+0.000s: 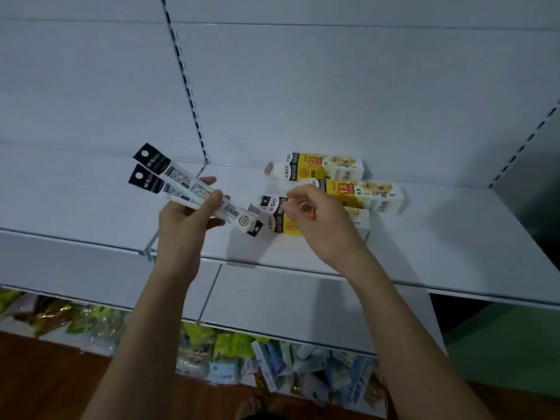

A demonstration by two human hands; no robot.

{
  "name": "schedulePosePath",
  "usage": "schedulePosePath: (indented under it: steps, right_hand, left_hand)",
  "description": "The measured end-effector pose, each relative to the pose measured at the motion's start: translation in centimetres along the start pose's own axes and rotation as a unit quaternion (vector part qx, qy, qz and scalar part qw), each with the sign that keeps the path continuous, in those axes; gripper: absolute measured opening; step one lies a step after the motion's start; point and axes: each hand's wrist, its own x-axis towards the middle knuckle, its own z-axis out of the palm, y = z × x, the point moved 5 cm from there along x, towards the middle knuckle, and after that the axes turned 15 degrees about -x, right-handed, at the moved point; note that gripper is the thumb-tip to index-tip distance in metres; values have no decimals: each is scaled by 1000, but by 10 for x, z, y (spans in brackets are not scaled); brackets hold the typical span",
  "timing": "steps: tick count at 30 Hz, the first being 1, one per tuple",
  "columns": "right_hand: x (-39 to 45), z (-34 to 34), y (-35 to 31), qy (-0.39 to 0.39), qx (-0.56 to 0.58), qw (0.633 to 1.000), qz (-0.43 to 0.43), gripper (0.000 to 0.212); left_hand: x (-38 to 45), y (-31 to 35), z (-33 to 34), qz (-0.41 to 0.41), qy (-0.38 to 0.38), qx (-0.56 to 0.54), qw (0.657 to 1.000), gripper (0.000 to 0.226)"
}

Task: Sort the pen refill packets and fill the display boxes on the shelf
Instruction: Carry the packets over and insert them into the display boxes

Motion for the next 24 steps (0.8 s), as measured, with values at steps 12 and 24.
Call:
schedulePosePath:
  steps: [12,24]
  right_hand:
    - [58,35,3,-110,-259,959,12,65]
    - [80,11,-31,53,82,995,-9,62]
  left_hand:
    - [71,4,-15,-39,48,-112,992,12]
    - [122,83,44,49,-88,-121,988,25]
